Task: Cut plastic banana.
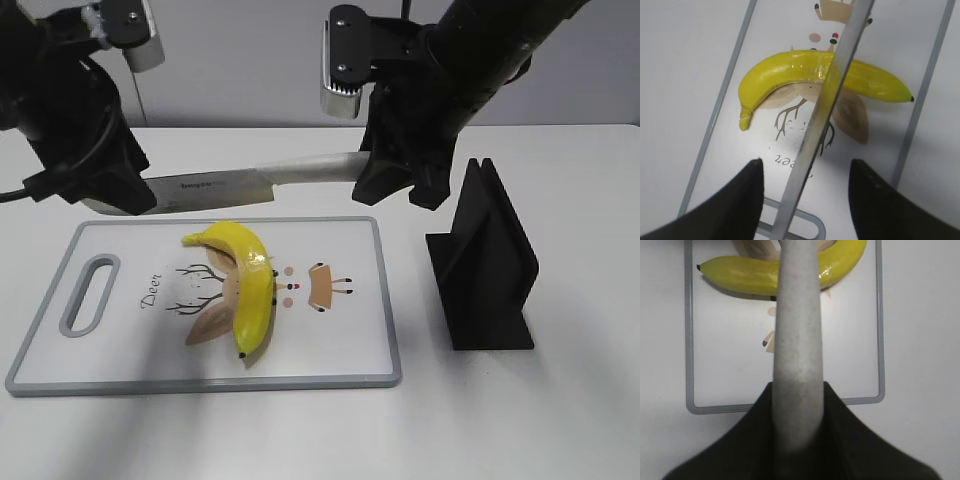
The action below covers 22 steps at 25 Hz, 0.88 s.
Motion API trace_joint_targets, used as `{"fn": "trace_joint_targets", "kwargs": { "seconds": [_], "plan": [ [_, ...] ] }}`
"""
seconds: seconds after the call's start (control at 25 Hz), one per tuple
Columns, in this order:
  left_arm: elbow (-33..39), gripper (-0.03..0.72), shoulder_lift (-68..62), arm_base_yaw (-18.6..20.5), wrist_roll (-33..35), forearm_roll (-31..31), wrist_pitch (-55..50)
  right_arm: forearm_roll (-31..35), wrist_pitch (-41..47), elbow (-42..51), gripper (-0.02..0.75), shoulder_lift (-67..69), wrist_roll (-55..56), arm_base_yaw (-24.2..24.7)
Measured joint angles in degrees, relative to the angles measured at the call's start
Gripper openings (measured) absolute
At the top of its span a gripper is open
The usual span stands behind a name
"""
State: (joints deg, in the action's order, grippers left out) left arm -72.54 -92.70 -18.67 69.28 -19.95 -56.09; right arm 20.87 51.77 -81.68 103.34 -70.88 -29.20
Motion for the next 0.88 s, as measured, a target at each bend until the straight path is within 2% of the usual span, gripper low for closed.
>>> {"fn": "trace_joint_targets", "kwargs": {
  "seconds": [0.16, 0.24, 0.28, 0.4, 0.44, 0.52, 0.72, 0.88],
  "plan": [
    [0.0, 0.493, -2.5, 0.0, 0.3, 0.0, 1.5, 0.0, -0.3, 0.0, 0.163, 0.4, 0.0, 0.0],
    [0.0, 0.435, -3.3, 0.0, 0.3, -0.1, 3.4, 0.0, -0.3, 0.0, 0.163, 0.7, -0.1, 0.0],
    [0.0, 0.389, -3.7, 0.0, 0.3, -0.1, 3.9, 0.0, -0.4, 0.0, 0.163, 0.7, -0.1, 0.0],
    [0.0, 0.121, -4.4, -0.1, 0.4, -0.2, 4.1, 0.0, -1.1, 0.0, 0.163, 0.7, 0.0, 0.0],
    [0.0, 0.081, -4.6, -0.1, 0.6, -0.2, 4.1, 0.0, -1.3, -0.1, 0.163, 0.8, 0.0, 0.0],
    [0.0, 0.051, -4.9, -0.1, 1.7, 0.2, 3.9, 0.0, -1.6, -0.2, 0.162, 1.3, -0.1, 0.1],
    [0.0, 0.043, -5.5, -0.1, 2.2, 1.5, 5.3, 0.5, -2.3, -0.4, 0.162, 4.1, -0.2, 0.4],
    [1.5, 0.043, -7.6, -0.1, 2.6, -1.2, 7.0, -0.1, -2.4, -0.4, 0.162, 7.3, -0.5, 0.7]
  ]
}}
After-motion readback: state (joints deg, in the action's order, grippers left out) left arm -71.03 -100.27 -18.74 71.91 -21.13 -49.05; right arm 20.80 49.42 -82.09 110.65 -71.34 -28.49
